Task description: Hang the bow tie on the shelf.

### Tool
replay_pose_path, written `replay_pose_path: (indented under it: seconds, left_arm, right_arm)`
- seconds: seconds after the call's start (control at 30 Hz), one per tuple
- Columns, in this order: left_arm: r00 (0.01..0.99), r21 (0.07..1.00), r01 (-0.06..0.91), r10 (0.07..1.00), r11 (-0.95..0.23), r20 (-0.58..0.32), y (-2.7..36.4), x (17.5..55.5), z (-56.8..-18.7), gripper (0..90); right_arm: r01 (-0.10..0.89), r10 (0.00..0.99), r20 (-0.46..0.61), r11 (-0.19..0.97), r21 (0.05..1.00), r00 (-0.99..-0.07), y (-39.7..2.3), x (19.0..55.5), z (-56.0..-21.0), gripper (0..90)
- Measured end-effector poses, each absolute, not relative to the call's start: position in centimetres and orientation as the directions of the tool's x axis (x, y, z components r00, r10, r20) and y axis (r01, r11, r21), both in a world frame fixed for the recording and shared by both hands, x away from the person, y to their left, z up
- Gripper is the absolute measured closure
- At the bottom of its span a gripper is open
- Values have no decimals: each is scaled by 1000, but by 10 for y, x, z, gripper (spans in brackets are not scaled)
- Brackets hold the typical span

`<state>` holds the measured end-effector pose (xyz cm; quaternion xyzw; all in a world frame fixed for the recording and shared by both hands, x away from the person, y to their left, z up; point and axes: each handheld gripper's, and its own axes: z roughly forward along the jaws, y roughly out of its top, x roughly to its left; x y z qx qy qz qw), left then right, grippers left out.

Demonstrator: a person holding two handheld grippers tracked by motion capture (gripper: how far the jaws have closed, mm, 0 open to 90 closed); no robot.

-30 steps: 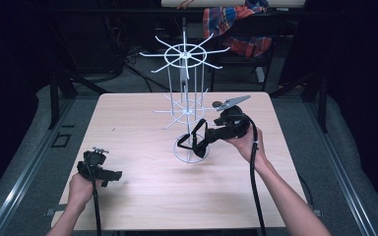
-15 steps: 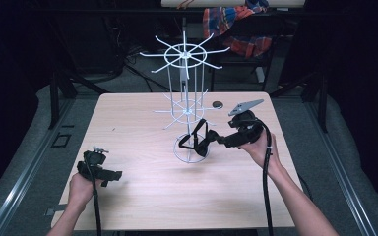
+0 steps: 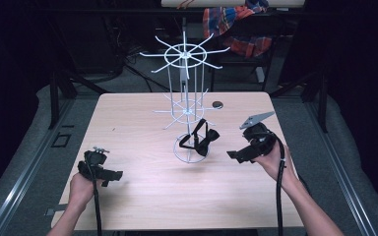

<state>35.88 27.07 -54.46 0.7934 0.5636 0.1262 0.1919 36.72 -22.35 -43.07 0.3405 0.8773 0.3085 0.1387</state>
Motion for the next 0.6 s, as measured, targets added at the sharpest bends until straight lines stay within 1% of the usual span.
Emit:
replay_pose_path:
  seconds: [0.07,0.33,0.37,0.53,0.57,0.6]
  left_arm:
    - [333,447,846,943,-291,-16,271,359,-545,1]
    - [337,445,846,941,-294,-17,270,359,-544,1]
    - [336,446,846,942,-293,-19,270,359,-544,1]
    - [340,449,843,940,-297,-17,269,359,-544,1]
    - [340,449,843,940,-296,-18,269,359,-544,1]
    - [341,448,843,940,-297,-18,269,359,-544,1]
  right_arm:
    - [515,688,-35,575,636,-725,-226,365,-433,64]
    - [553,694,-21,590,588,-719,-242,343,-452,56]
    - [571,705,-13,585,575,-709,-248,339,-461,54]
    - [605,714,13,584,541,-700,-257,334,-476,52]
    - [630,729,29,571,526,-684,-261,331,-482,52]
    - [634,729,29,575,517,-684,-264,330,-484,52]
